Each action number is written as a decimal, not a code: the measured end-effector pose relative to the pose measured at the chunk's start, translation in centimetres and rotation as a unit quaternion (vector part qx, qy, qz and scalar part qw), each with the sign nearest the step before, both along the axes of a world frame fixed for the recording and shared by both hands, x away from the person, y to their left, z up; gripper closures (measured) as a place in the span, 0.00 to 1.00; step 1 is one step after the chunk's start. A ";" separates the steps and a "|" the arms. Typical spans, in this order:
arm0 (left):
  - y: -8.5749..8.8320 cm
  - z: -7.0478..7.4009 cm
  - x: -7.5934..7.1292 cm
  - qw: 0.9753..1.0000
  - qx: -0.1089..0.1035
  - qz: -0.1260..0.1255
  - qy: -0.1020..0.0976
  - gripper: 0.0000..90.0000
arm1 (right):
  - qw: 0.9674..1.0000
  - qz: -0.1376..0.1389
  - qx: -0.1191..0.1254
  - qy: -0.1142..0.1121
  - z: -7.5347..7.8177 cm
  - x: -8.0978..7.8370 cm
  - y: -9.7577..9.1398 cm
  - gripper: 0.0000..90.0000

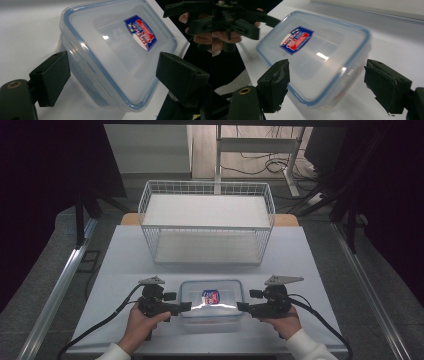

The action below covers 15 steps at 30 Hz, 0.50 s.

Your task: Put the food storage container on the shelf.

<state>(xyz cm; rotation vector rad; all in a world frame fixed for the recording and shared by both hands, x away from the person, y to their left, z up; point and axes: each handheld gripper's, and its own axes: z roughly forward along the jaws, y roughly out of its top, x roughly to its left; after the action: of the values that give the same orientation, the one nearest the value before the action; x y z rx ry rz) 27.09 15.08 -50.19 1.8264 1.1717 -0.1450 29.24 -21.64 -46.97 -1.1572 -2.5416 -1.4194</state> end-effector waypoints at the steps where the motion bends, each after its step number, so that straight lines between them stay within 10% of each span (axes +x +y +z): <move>1: 0.0 0.0 0.0 1.000 0.000 0.000 0.000 0.14 | 1.000 0.002 -0.004 -0.001 0.0 0.0 0.2 0.22; 15: -0.3 -1.8 2.0 0.998 -0.038 -0.012 0.055 0.13 | 1.000 -0.012 -0.009 0.027 -1.3 1.6 0.6 0.18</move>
<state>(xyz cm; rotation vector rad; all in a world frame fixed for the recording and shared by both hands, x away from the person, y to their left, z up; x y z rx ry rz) 29.09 14.82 -52.00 1.7848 1.2032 -0.3031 30.88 -21.01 -48.25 -1.2142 -2.5172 -1.3536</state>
